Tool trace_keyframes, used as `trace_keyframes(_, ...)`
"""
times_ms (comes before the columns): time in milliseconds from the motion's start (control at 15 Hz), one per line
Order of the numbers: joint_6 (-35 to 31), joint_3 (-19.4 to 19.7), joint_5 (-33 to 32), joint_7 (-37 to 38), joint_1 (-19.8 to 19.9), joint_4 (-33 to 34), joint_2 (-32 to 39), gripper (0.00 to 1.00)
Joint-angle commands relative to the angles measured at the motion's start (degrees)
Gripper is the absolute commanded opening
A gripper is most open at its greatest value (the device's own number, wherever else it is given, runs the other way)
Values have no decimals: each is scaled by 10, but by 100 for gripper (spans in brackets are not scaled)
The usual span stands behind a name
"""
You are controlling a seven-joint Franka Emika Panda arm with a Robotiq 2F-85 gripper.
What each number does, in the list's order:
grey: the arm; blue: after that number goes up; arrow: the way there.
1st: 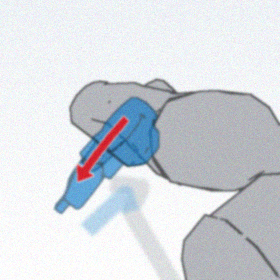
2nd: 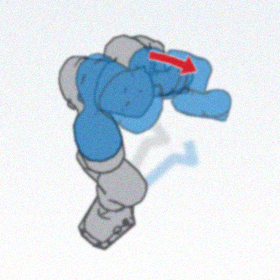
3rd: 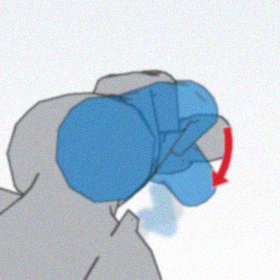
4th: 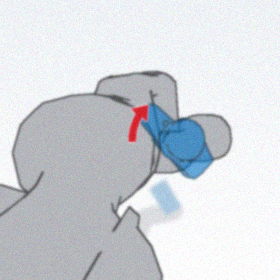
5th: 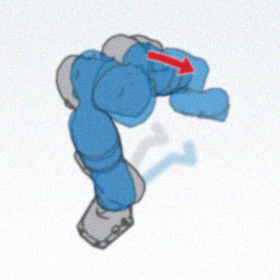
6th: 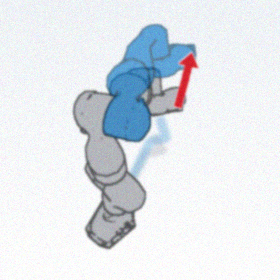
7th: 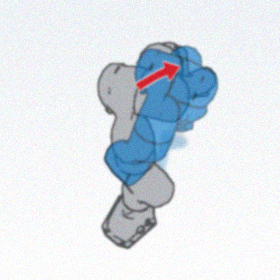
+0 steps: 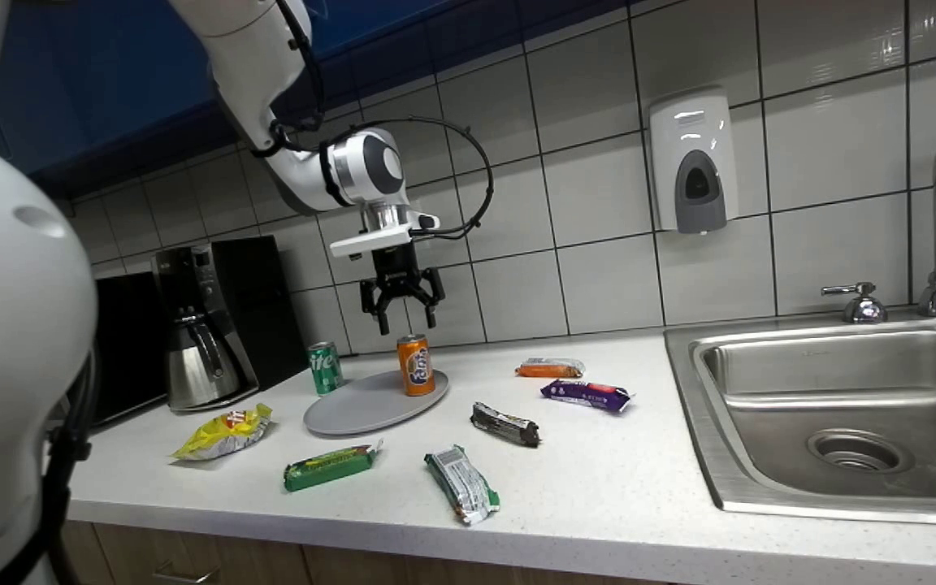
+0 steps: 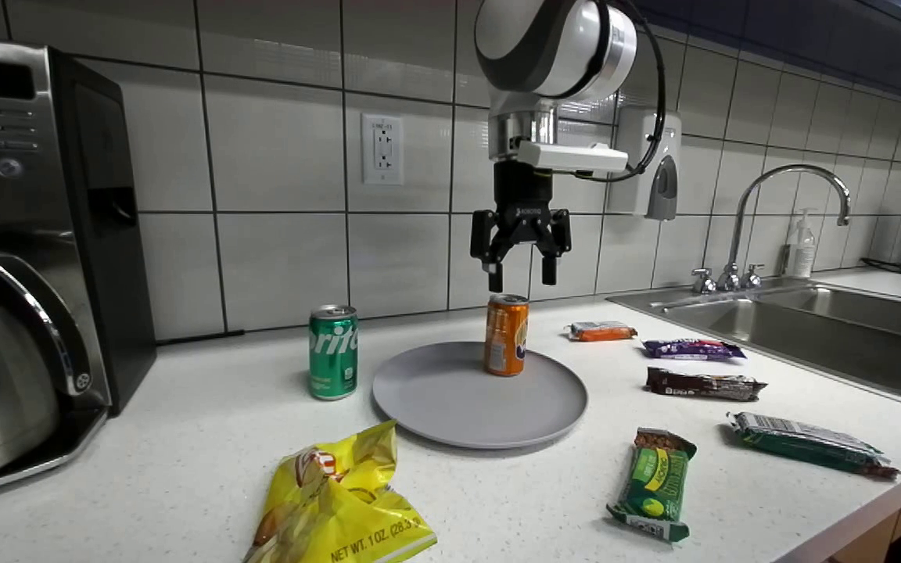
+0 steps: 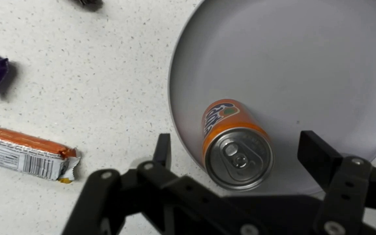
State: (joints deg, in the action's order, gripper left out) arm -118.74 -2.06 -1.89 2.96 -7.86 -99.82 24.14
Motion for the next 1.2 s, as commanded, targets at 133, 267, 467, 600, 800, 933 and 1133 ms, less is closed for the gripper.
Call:
trace_keyframes(133,-1,-7,3,-19,14,38,34,100)
trace_keyframes(267,-2,-8,3,-20,14,45,42,100)
trace_keyframes(467,-2,-9,3,-21,13,54,53,100)
trace_keyframes(600,-1,-10,3,-22,12,57,57,100)
trace_keyframes(800,0,-12,4,-23,11,58,62,100)
trace_keyframes(933,0,-13,4,-24,10,57,63,100)
trace_keyframes(1133,0,-13,3,-23,11,58,68,100)
